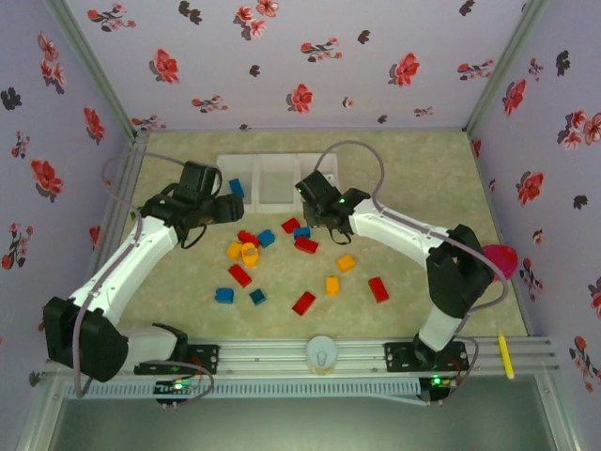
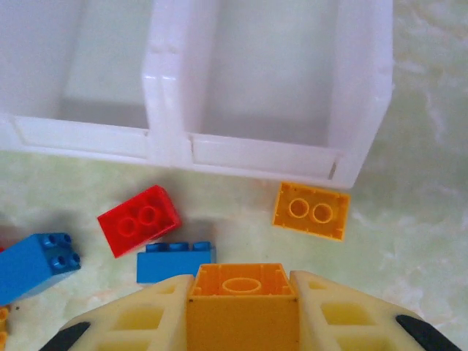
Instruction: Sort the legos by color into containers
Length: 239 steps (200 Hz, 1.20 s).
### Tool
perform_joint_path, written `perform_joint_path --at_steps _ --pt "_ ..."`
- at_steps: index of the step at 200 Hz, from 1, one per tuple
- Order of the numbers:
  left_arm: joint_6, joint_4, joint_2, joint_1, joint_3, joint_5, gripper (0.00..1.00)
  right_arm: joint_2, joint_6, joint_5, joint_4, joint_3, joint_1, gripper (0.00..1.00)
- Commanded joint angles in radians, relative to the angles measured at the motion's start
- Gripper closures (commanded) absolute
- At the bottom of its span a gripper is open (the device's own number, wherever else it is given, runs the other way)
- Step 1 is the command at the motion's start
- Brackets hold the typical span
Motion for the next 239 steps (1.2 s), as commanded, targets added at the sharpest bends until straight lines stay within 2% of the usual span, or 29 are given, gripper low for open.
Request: perform_joint_path --at_steps 1,59,105,140,151,183,202,239 --pt "-0.023 -0.055 -0.024 -0.008 0.004 -0.012 0.24 0.044 -0.094 -0.036 0.008 0.12 0.007 0.74" --pt "-0.056 -0.083 -0.052 -0.021 -0.008 -0.019 0.25 0.277 -0.198 -0.086 0.072 0.391 0.005 0.74" --pt "-0.081 -0.099 -0.071 -0.051 -0.048 -0.027 0.25 0.497 -0.235 -0.097 0.053 0.624 -0.02 0.74" --pt "-0.08 -0.104 -0.088 -0.052 -0.074 -0.035 0.25 0.594 -0.247 -0.116 0.025 0.738 -0.048 0.67" --pt "-0.08 -0.11 -0.088 -0.054 -0.076 -0.036 0.25 0.61 -0.249 -0.128 0.015 0.761 -0.057 0.63" --pt "-0.078 -0.114 -0.093 -0.06 -0.085 -0.035 0.25 0.596 -0.263 -0.131 0.006 0.77 -0.067 0.44" --pt "-0.08 -0.114 -0.093 -0.062 -0.091 -0.034 0.25 0.563 -0.272 -0.13 0.005 0.747 -0.067 0.4" --pt "-0.076 -0.106 -0.073 -0.07 -0.107 -0.033 0.25 0.457 -0.291 -0.135 0.02 0.625 -0.066 0.39"
